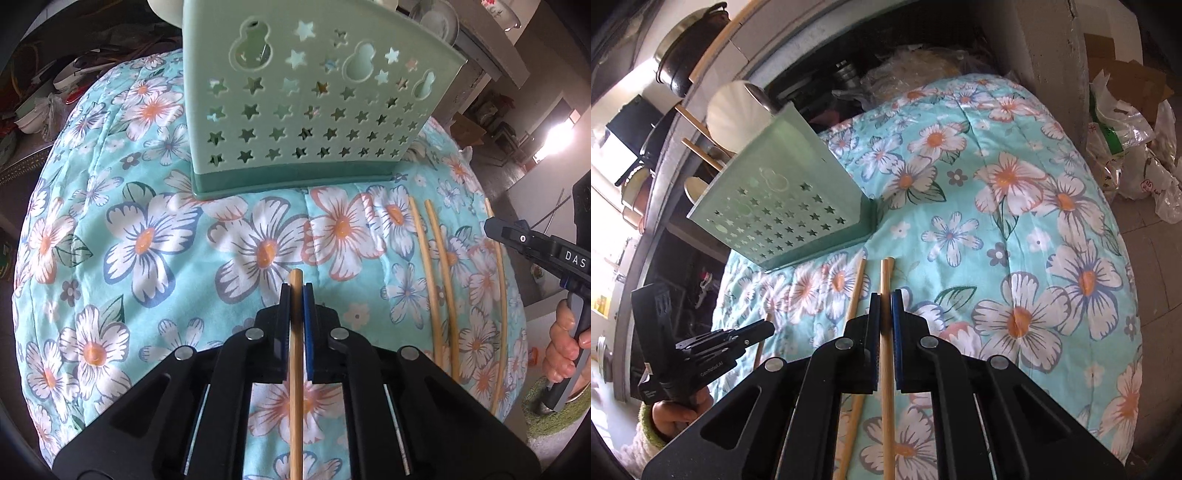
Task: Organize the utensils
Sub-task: 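Drop the chopstick into the holder with the left tool while the right tool carries one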
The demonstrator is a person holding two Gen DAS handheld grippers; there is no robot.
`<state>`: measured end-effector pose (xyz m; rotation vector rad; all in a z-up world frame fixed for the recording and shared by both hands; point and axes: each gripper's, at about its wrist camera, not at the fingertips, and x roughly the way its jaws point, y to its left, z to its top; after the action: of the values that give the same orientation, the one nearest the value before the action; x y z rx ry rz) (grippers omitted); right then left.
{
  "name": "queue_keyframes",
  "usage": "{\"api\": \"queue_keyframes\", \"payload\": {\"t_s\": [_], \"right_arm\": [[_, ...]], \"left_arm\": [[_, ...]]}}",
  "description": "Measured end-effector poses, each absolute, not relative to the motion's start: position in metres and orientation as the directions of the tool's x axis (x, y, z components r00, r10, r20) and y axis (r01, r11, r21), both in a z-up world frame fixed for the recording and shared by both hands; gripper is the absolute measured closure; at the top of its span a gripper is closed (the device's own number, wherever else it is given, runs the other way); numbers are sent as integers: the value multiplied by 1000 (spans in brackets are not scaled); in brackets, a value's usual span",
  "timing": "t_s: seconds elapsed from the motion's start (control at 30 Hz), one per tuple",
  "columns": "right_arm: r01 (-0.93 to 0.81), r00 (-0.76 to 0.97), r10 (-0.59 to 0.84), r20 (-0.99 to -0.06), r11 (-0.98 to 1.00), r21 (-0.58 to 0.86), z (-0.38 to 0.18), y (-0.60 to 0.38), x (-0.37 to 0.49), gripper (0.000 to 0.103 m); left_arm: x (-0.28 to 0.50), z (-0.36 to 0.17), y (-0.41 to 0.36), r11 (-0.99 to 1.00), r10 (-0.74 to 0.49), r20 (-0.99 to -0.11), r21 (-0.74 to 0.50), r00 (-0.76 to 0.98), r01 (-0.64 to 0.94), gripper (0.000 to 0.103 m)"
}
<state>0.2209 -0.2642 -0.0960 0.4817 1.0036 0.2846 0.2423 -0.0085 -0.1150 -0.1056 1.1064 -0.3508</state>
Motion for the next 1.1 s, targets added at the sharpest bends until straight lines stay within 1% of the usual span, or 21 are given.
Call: {"api": "queue_keyframes", "payload": {"t_s": [0.2, 0.33, 0.43, 0.67, 0.77, 0.83, 0.93, 1.0, 1.1], "right_arm": [[-97, 597, 512, -617, 810, 578, -35, -270, 200, 97], [-169, 646, 537, -542, 794, 584, 4, -267, 186, 97], [-203, 666, 548, -507, 786, 583, 22, -265, 180, 97], [-250, 690, 564, -454, 774, 582, 46, -265, 179, 97], [-263, 696, 570, -437, 769, 583, 51, -267, 177, 97], [-269, 699, 572, -429, 766, 584, 52, -269, 176, 97], [-274, 701, 575, -422, 764, 585, 54, -270, 175, 97], [-276, 701, 578, -417, 760, 589, 54, -272, 175, 97], [-276, 702, 580, -414, 757, 592, 54, -274, 174, 97]], "left_arm": [[225, -55, 15, 908, -418, -769, -336, 484, 251, 97], [210, -9, 33, 889, -458, -694, -365, 555, 277, 97], [204, 16, 44, 875, -482, -647, -390, 590, 287, 98], [200, 74, 51, 860, -499, -525, -397, 690, 320, 98], [202, 104, 51, 847, -514, -443, -399, 735, 351, 98], [202, 128, 52, 841, -515, -372, -392, 772, 372, 98], [205, 160, 51, 848, -492, -265, -360, 829, 389, 98], [210, 173, 49, 854, -477, -208, -339, 854, 395, 98], [231, 182, 44, 867, -447, -185, -330, 875, 373, 98]]}}
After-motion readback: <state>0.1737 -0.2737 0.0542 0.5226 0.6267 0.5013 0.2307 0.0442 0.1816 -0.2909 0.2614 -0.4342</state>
